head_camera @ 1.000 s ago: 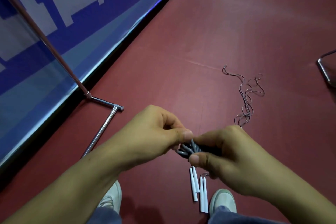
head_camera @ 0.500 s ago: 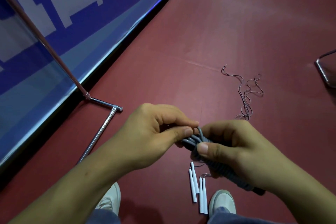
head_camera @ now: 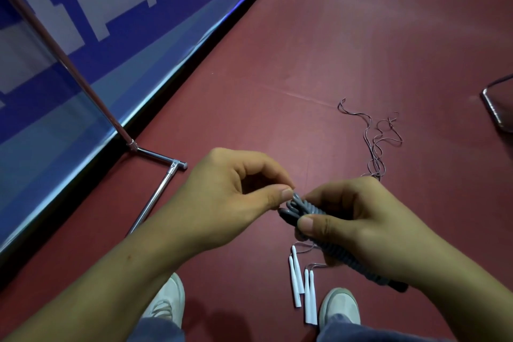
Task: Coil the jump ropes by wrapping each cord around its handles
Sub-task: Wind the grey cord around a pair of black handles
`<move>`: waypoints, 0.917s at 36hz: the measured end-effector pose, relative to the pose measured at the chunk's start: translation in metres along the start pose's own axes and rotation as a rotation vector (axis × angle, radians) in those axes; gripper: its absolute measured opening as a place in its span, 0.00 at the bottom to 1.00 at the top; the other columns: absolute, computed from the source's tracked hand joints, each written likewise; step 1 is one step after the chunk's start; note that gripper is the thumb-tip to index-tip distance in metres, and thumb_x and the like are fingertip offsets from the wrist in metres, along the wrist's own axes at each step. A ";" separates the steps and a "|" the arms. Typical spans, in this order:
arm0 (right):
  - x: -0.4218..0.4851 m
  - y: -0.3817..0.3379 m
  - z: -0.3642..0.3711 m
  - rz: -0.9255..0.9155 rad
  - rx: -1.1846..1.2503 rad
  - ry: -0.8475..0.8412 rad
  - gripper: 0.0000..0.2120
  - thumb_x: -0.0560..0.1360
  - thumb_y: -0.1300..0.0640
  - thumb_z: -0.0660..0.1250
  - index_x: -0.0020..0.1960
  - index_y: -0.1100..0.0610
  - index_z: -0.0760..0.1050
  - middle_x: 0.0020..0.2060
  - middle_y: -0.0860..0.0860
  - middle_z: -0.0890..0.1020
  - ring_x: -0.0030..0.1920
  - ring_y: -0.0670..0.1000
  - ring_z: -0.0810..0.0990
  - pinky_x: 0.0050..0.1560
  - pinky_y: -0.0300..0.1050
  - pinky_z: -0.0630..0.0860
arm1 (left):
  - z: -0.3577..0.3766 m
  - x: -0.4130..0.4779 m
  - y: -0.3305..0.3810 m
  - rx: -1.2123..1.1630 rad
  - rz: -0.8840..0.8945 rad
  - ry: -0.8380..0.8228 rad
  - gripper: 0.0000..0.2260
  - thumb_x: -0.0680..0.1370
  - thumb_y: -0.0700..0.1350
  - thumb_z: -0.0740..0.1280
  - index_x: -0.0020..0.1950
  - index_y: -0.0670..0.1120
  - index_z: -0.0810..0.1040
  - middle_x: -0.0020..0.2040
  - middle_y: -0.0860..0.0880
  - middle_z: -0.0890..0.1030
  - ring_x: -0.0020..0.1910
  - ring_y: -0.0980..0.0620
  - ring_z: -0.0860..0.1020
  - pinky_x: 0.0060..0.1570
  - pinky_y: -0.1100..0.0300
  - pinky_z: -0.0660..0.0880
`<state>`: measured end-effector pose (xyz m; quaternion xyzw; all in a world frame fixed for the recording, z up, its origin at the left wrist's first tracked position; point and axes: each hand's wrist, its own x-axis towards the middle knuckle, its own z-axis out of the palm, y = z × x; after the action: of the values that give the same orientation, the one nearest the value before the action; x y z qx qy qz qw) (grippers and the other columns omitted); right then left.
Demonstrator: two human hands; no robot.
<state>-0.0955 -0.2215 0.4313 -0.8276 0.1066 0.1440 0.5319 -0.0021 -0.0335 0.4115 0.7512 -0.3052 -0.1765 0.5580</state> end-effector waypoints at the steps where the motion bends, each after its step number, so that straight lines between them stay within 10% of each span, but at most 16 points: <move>1: 0.000 0.000 0.000 -0.004 -0.015 0.001 0.04 0.76 0.59 0.75 0.43 0.58 0.84 0.34 0.62 0.82 0.28 0.54 0.80 0.37 0.66 0.80 | 0.000 0.001 -0.001 -0.017 -0.032 -0.001 0.03 0.74 0.38 0.76 0.43 0.46 0.86 0.38 0.49 0.86 0.39 0.49 0.85 0.44 0.53 0.83; 7: -0.002 -0.002 -0.003 -0.053 -0.146 -0.038 0.08 0.76 0.56 0.75 0.40 0.58 0.82 0.25 0.51 0.76 0.27 0.49 0.79 0.29 0.44 0.71 | 0.000 0.003 -0.004 -0.063 -0.131 -0.115 0.06 0.74 0.35 0.73 0.46 0.46 0.85 0.41 0.45 0.86 0.42 0.43 0.85 0.44 0.45 0.82; 13: 0.002 0.002 0.001 -0.043 -0.352 0.002 0.21 0.69 0.40 0.70 0.46 0.59 0.81 0.32 0.61 0.77 0.30 0.49 0.70 0.34 0.60 0.75 | -0.001 0.002 0.000 -0.004 -0.077 -0.120 0.10 0.74 0.48 0.73 0.55 0.52 0.85 0.44 0.51 0.86 0.42 0.52 0.84 0.44 0.58 0.81; 17: 0.000 0.003 0.001 -0.059 -0.416 -0.020 0.14 0.72 0.43 0.72 0.45 0.54 0.81 0.31 0.59 0.76 0.29 0.47 0.68 0.33 0.58 0.74 | 0.008 0.003 -0.001 0.040 -0.064 -0.159 0.04 0.76 0.39 0.74 0.50 0.45 0.87 0.39 0.54 0.84 0.37 0.60 0.81 0.41 0.66 0.75; 24: -0.003 0.003 -0.006 -0.017 -0.263 -0.069 0.18 0.72 0.44 0.73 0.47 0.60 0.82 0.27 0.52 0.73 0.29 0.49 0.73 0.32 0.57 0.74 | 0.002 0.006 0.000 0.030 -0.099 -0.196 0.07 0.76 0.38 0.75 0.47 0.50 0.85 0.41 0.50 0.86 0.43 0.49 0.84 0.50 0.43 0.80; 33: -0.004 0.003 -0.003 -0.017 -0.198 -0.068 0.19 0.69 0.44 0.72 0.46 0.61 0.83 0.26 0.56 0.76 0.28 0.51 0.76 0.31 0.57 0.73 | 0.005 0.002 0.002 0.090 -0.025 -0.111 0.08 0.72 0.36 0.78 0.43 0.49 0.86 0.38 0.52 0.86 0.39 0.54 0.85 0.44 0.51 0.82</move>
<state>-0.0998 -0.2249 0.4317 -0.8715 0.0665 0.1775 0.4522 -0.0038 -0.0386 0.4118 0.7683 -0.3341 -0.2108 0.5036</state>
